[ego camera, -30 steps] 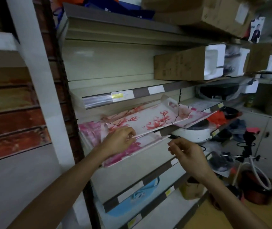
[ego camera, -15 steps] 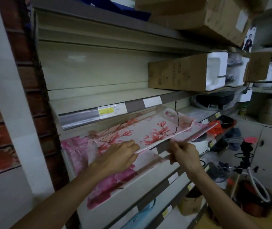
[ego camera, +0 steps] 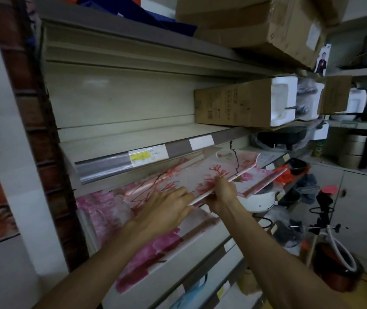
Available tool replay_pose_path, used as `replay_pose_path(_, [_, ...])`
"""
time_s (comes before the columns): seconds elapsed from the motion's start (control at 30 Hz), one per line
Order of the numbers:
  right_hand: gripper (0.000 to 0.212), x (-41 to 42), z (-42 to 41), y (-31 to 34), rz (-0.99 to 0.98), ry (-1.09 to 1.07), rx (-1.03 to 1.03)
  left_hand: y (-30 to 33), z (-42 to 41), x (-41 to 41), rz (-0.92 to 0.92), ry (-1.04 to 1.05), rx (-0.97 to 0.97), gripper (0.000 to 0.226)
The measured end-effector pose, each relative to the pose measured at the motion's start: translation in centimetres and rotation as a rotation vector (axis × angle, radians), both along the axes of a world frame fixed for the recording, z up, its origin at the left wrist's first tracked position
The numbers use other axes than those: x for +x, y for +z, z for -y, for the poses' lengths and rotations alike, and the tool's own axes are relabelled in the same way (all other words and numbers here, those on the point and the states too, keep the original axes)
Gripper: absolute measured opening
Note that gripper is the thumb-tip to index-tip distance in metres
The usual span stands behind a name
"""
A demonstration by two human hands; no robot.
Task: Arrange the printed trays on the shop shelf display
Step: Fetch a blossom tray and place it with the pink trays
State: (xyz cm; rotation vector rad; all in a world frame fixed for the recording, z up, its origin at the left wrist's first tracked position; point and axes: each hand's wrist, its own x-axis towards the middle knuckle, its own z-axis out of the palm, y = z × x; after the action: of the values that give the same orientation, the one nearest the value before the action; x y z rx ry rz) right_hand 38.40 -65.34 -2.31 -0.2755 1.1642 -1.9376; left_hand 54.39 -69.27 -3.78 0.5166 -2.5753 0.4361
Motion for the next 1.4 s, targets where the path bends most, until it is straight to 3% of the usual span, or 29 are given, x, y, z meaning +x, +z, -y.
replay_pose_path(0.13, [0.022, -0.1, -2.6, -0.1, 0.023, -0.059, -0.034, 0.8, -1.8, 0.3, -0.017, 0.013, 0.097, 0.043])
replay_pose_path(0.27, [0.028, -0.6, -6.6, 0.1, 0.013, -0.053, -0.117, 2.2, -4.8, 0.3, -0.058, -0.007, 0.245, 0.042])
replay_pose_path(0.63, [0.016, -2.1, -18.3, -1.7, -0.023, -0.167, -0.104, 2.9, -8.8, 2.6, -0.202, 0.056, 0.424, 0.031])
replay_pose_path(0.77, [0.017, -2.1, -23.1, -3.2, -0.033, -0.200, -0.092, 2.5, -10.7, 4.4, -0.278, 0.110, 0.510, 0.040])
replay_pose_path(0.87, [0.035, -1.8, -26.3, -4.4, -0.052, -0.211, -0.110, 2.3, -12.6, 6.0, -0.349, 0.138, 0.554, 0.062])
replay_pose_path(0.93, [0.045, -1.2, -28.1, -4.9, -0.061, -0.214, -0.105, 1.8, -13.8, 7.2, -0.400, 0.179, 0.644, 0.047])
replay_pose_path(1.03, [0.048, -0.3, -30.0, -5.2, -0.120, -0.163, -0.124, 0.9, -16.1, 9.1, -0.412, 0.230, 0.785, 0.039])
replay_pose_path(1.2, [0.048, 2.5, -31.0, -4.6, -0.251, -0.090, -0.089, -0.6, -19.8, 14.4, -0.522, 0.196, 1.026, 0.052])
replay_pose_path(1.4, [0.049, 7.4, -29.5, -4.3, -0.301, 0.075, -0.099, -1.8, -23.1, 21.0, -0.659, 0.347, 0.971, 0.044])
